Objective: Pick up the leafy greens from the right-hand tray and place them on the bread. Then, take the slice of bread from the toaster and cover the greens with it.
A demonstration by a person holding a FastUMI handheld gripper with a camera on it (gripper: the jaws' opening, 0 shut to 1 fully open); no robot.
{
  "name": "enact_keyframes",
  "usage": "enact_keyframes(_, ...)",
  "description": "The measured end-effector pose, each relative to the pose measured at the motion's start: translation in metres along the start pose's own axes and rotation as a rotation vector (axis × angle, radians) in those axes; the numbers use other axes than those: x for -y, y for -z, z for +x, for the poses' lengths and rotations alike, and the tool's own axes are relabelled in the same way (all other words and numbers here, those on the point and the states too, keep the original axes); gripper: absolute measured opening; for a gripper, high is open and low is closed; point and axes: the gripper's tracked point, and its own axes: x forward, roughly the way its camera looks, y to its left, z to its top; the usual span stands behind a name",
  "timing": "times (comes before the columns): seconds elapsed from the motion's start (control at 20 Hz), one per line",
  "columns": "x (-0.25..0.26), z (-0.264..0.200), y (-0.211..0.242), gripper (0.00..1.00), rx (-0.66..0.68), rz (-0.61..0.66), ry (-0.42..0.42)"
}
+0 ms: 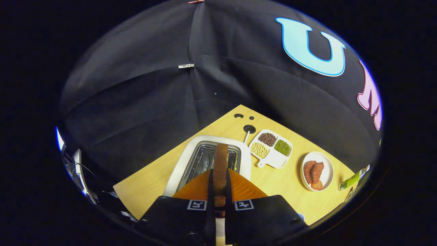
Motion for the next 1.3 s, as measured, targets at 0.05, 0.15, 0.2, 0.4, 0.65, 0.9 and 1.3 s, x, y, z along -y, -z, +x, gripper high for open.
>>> enact_keyframes(0.05, 0.000, -0.004, -0.002, 0.15, 0.002, 0.005, -0.011)
enact_keyframes(0.15, 0.005, -0.014, -0.009, 0.15, 0.019, 0.021, -0.013)
enact_keyframes(0.2, 0.007, -0.021, -0.015, 0.15, 0.032, 0.031, -0.015)
enact_keyframes(0.4, 0.022, -0.059, -0.040, 0.15, 0.105, 0.070, -0.014)
enact_keyframes(0.65, 0.056, -0.111, -0.057, 0.15, 0.188, 0.135, 0.004)
enact_keyframes(0.9, 0.110, -0.150, -0.029, 0.15, 0.208, 0.225, 0.029)
enact_keyframes(1.3, 0.169, -0.150, 0.090, 0.14, 0.083, 0.468, -0.011)
